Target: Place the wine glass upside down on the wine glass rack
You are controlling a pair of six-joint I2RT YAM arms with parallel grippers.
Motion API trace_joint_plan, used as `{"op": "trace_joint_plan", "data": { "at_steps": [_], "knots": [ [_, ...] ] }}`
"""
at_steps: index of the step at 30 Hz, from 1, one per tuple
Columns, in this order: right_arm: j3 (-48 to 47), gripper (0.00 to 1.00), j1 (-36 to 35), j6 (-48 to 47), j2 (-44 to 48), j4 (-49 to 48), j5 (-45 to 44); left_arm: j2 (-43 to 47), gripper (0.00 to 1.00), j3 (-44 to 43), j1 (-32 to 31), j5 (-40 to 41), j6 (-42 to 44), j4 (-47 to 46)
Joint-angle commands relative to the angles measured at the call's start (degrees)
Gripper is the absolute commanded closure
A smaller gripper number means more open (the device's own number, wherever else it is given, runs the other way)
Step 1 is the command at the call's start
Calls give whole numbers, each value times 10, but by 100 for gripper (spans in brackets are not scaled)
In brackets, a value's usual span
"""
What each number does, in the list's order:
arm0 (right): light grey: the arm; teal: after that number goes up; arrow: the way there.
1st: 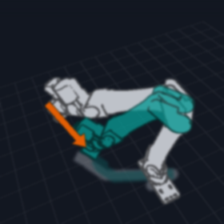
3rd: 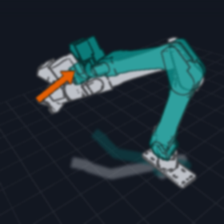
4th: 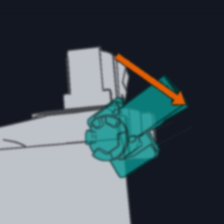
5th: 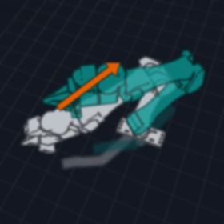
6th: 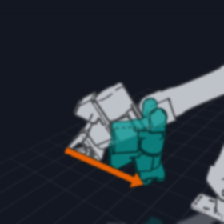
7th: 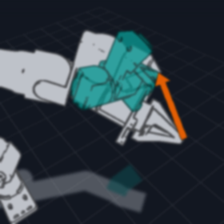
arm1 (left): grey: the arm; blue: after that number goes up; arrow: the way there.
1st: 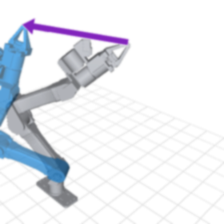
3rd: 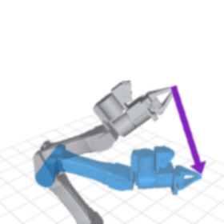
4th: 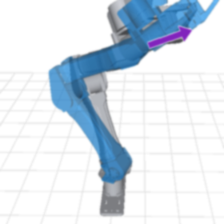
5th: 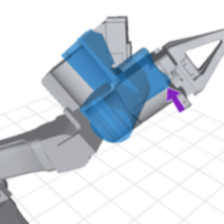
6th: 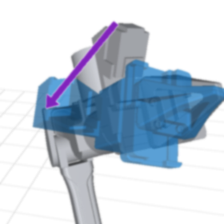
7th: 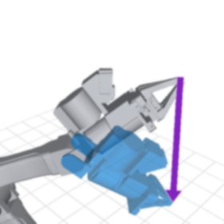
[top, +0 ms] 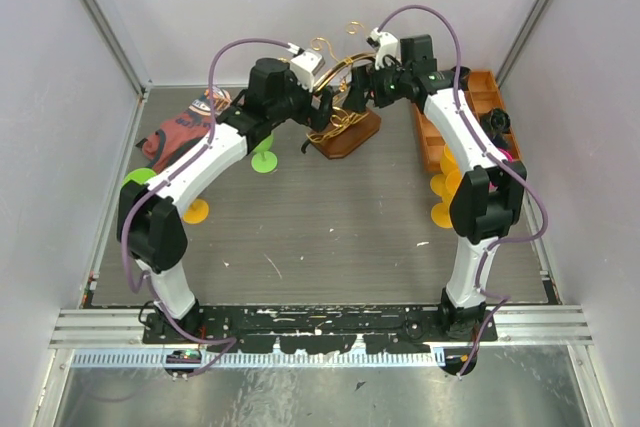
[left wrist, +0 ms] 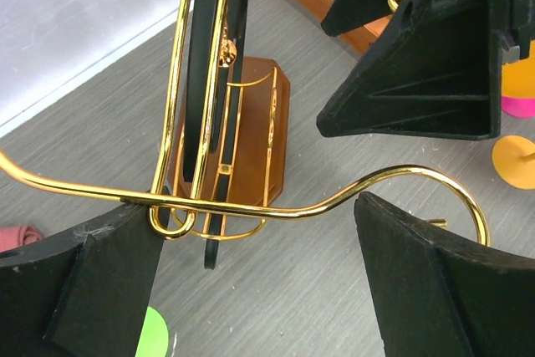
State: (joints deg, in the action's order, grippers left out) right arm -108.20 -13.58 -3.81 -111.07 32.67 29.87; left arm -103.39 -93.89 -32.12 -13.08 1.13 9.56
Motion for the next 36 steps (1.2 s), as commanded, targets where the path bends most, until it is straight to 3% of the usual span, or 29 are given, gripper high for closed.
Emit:
{"op": "trace_joint_plan", "data": {
  "at_steps": [1, 10, 22, 28, 36],
  "knots": [
    [-8, 0, -26, 0, 45, 22, 44, 54, 2, 17, -39, -14, -4, -18],
    [3, 0, -28, -10, 66, 63, 42, 96, 2, 63, -90, 23, -2, 2],
    [112, 0, -36, -36, 150, 73, 30, 134, 2, 133, -157, 69, -26, 18],
    [174, 0, -36, -43, 202, 59, 24, 155, 2, 155, -171, 86, -36, 26],
    [178, 0, -37, -54, 229, 56, -23, 194, 2, 159, -172, 110, -18, 46]
  ]
}}
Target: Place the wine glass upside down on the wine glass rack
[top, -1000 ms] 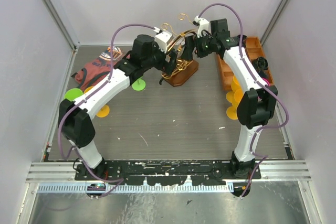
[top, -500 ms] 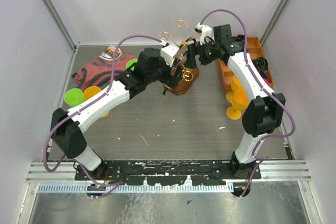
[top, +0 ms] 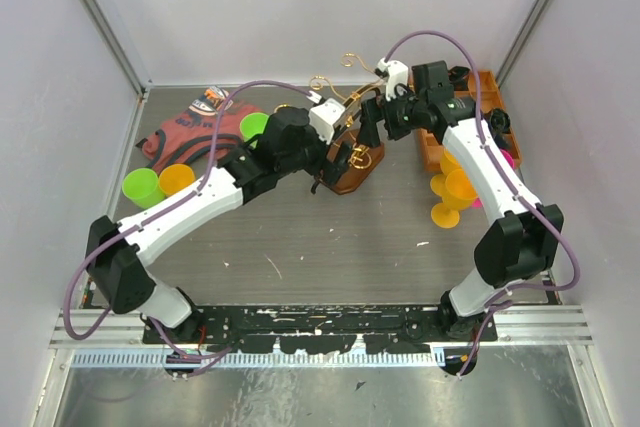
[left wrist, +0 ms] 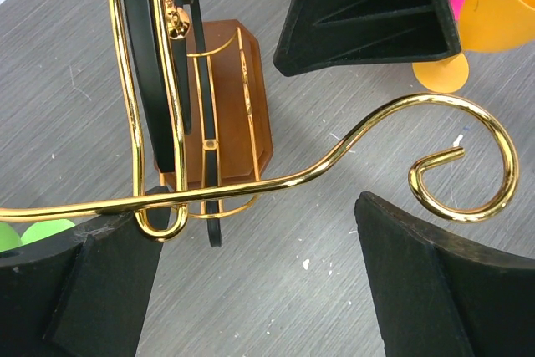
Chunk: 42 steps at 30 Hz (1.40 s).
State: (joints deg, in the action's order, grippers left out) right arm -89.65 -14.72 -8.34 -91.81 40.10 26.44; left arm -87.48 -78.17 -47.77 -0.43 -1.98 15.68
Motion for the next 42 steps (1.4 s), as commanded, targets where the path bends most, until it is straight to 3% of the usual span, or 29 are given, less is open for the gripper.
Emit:
{"op": "trace_joint_plan", "data": {
  "at_steps": [1, 13, 22, 28, 33, 42],
  "knots": [
    [-8, 0, -26, -12, 39, -17, -4, 41, 2, 2, -16, -14, 19, -14],
    [-8, 0, -24, -51, 53, -24, -99, 68, 2, 32, -15, 61, 102, 15],
    [-69, 0, -25, -80, 62, 20, -133, 76, 2, -17, -1, 81, 115, 49],
    [-79, 0, -21, -66, 106, 24, -159, 118, 2, -16, 60, 19, 102, 61],
    [-99, 0, 3, -18, 110, 25, -205, 143, 2, -30, 129, 19, 65, 50],
    [-153, 0, 102, 54, 73, 17, -184, 64, 2, -149, 257, 9, 19, 76]
  ]
}}
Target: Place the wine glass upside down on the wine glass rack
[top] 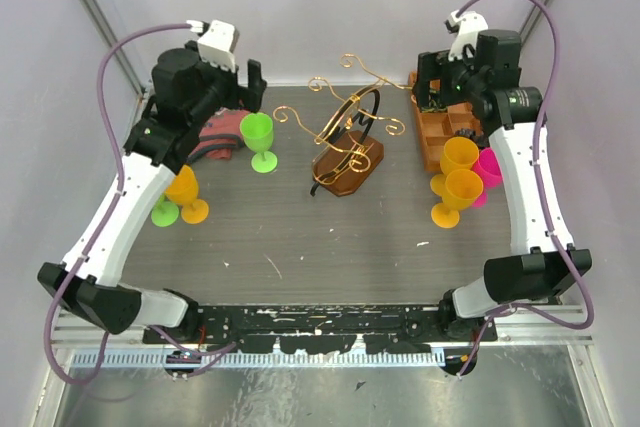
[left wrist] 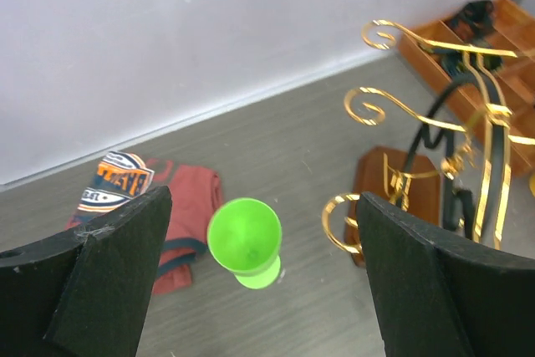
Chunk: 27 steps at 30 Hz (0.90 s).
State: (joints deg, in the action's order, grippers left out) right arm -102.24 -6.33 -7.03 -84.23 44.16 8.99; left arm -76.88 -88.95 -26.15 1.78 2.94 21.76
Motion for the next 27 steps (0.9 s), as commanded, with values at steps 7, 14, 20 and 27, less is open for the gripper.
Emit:
{"op": "trace_joint_plan", "data": {
  "at_steps": [7, 14, 20, 27],
  "knots": [
    [28, 0, 47, 63, 33, -53, -86, -117, 2, -78, 91, 8, -46, 90],
    [120, 6, 101, 76, 41, -55, -100, -136, 2, -76, 94, -19, -59, 47],
    [154, 21, 117, 61, 23, -51, -121, -158, 2, -99, 94, -28, -61, 50],
    [154, 39, 119, -4, -16, -50, -113, -164, 2, -102, 97, -29, -47, 62]
  ]
}}
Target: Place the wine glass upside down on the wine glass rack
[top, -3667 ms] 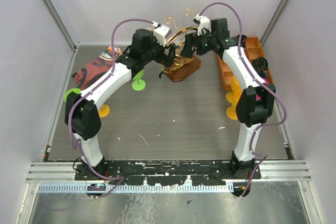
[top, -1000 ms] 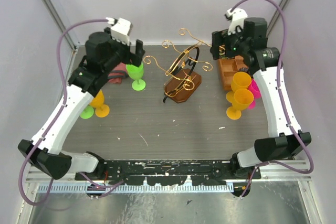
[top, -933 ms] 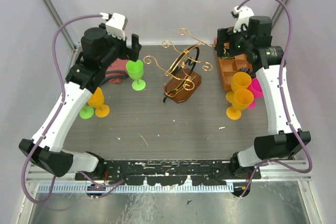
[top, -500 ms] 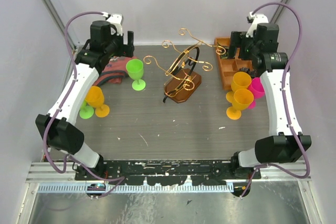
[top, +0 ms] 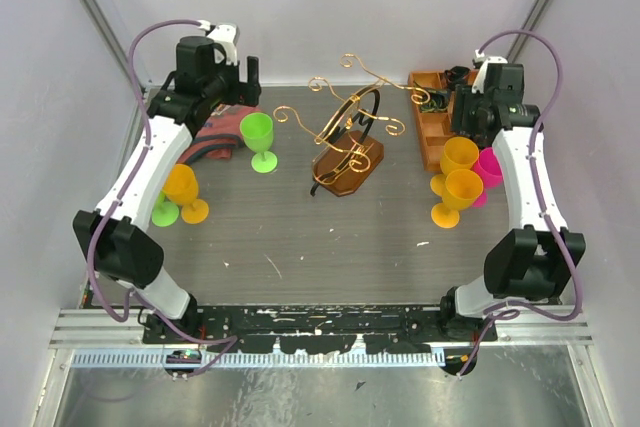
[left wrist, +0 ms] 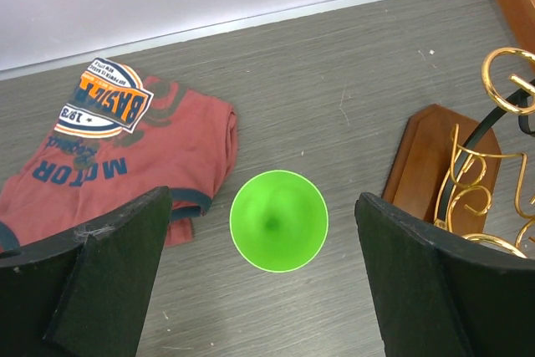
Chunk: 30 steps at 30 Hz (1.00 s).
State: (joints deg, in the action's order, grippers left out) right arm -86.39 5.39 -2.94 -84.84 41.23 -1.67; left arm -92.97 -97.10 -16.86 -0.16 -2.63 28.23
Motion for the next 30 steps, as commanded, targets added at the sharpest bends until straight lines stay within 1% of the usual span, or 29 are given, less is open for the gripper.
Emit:
{"op": "trace_joint_plan", "data": {
  "at_steps": [1, 7, 11, 17, 24, 30],
  "knots": [
    [-2, 39, 1, -55, -11, -20, -9, -4, 2, -22, 6, -9, 11, -1],
    [12, 40, 4, -103, -18, -30, -27, -9, 2, -29, 29, -27, 2, 1],
    [13, 40, 5, -117, -34, -32, -23, -22, 2, -39, 44, -48, -10, 0],
    [21, 40, 7, -134, -55, -34, -15, -32, 2, -45, 54, -56, -13, 0],
    [19, 46, 26, -133, -89, -36, 24, -26, 2, -33, 63, -62, -15, -6],
    [12, 55, 38, -132, -116, -33, 50, -22, 2, -24, 68, -63, -17, -6]
  ]
}}
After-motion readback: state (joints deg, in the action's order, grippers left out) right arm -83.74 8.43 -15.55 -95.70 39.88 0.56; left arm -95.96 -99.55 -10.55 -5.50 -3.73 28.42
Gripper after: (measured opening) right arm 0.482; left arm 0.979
